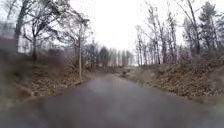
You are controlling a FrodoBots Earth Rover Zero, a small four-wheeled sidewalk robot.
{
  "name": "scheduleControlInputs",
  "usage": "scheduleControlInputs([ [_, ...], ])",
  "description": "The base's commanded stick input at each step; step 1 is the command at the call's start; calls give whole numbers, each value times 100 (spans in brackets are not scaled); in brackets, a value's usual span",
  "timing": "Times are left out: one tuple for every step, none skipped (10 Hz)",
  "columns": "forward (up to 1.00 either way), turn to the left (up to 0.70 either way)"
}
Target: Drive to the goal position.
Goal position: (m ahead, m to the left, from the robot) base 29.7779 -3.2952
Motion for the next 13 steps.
scheduleControlInputs([
  [100, 0],
  [100, 0],
  [100, 0],
  [100, 0],
  [100, 0],
  [100, 0],
  [100, 0],
  [100, 0],
  [100, 0],
  [100, 0],
  [100, 0],
  [100, 0],
  [100, 0],
])
